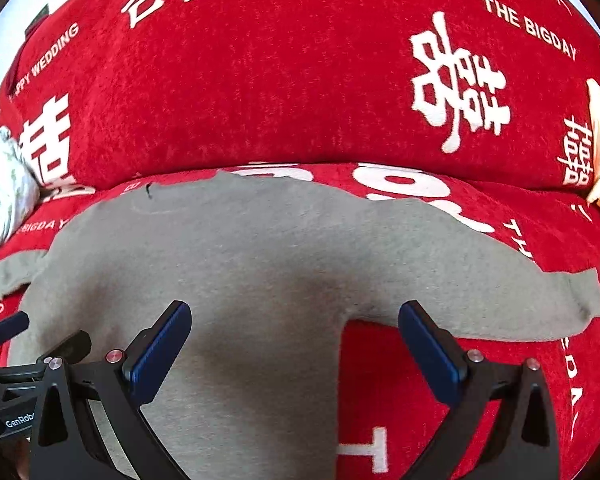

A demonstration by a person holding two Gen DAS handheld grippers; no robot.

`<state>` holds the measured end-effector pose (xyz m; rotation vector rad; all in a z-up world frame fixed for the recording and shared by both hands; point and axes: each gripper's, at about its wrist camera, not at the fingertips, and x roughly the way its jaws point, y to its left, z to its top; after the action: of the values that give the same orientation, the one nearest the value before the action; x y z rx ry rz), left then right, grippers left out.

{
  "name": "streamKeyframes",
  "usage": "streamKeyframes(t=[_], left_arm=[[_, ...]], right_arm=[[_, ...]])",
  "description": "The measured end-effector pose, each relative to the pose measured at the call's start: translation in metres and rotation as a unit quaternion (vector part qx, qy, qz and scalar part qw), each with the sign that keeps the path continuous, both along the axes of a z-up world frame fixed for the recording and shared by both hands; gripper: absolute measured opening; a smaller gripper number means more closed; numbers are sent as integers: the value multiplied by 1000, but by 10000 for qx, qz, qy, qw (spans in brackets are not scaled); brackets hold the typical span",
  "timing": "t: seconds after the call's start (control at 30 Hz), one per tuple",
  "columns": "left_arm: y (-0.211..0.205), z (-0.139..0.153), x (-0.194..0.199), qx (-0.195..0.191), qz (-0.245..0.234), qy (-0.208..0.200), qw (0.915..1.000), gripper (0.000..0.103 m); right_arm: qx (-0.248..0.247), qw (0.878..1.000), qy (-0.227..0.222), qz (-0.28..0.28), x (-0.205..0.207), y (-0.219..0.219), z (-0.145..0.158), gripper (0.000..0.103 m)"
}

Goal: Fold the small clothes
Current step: 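Move the right gripper over the grey sweater toward its sleeve cuff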

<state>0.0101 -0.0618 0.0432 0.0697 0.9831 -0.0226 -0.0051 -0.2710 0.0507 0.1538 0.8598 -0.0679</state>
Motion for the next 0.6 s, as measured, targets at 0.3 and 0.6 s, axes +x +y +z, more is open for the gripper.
streamKeyframes(t=[0.3, 0.6], left_arm=[[-28, 4, 3, 74, -178, -78, 9998, 103], [-59, 7, 10, 69, -392, -28, 9992, 103]], right_arm=[[-31, 9999, -17, -145, 1, -22, 2, 103], [-106, 9992, -2, -389, 2, -52, 3, 103]])
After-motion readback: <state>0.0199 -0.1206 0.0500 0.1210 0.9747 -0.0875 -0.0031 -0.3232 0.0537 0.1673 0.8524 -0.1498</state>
